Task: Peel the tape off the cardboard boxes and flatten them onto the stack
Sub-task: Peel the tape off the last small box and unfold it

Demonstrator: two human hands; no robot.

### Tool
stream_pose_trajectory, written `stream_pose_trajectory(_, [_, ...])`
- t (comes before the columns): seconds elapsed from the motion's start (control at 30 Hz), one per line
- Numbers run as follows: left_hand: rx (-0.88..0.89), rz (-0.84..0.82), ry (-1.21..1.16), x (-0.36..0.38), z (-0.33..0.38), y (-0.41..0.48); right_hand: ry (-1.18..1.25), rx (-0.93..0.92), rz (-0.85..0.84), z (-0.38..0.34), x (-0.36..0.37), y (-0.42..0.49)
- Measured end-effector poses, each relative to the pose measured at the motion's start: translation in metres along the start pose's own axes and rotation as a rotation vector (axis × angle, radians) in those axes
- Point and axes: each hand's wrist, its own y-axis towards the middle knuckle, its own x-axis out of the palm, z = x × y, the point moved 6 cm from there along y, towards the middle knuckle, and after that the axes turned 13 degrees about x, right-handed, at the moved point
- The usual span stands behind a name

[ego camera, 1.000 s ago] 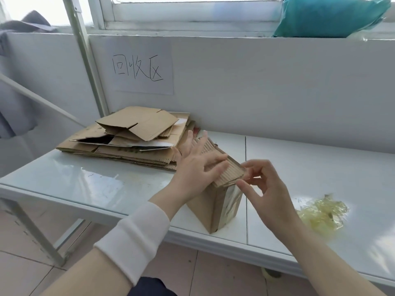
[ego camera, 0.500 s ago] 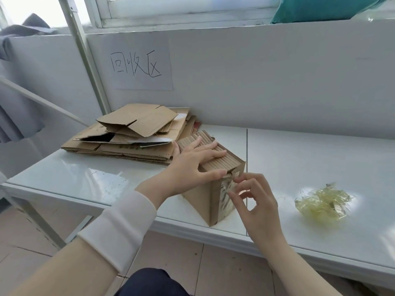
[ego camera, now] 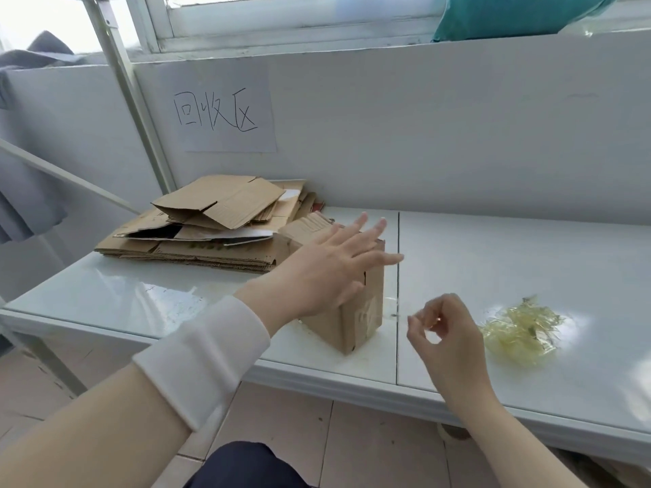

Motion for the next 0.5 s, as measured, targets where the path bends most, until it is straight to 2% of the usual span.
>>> stream_pose_trajectory(0.1, [0.100, -0.094, 0.183, 0.001, 0.000, 0.005, 0.056, -0.068, -0.047, -0.023, -0.001, 0.007])
stream_pose_trajectory(0.17, [0.099, -0.143, 0.253, -0.001, -0.002, 0.007, 0.083, -0.086, -0.086, -0.033, 0.001, 0.011])
stream_pose_trajectory(0.23, [0.076, -0.148, 0.303, -0.009, -0.006, 0.006, 0.058, -0.114, -0.058, -0.037, -0.003, 0.013])
stream_pose_trajectory(0.33, [-0.051, -0.092, 0.297, -0.031, -0.026, -0.006, 0.058, -0.061, 0.081, -0.026, -0.027, 0.024])
stream_pose_trajectory(0.43, [-0.199, 0.061, 0.170, -0.050, -0.046, -0.028, 0.045, 0.055, 0.244, -0.013, -0.055, 0.037])
stream_pose_trajectory(0.5, [-0.232, 0.147, 0.130, -0.052, -0.048, -0.035, 0.017, 0.083, 0.327, -0.017, -0.063, 0.043])
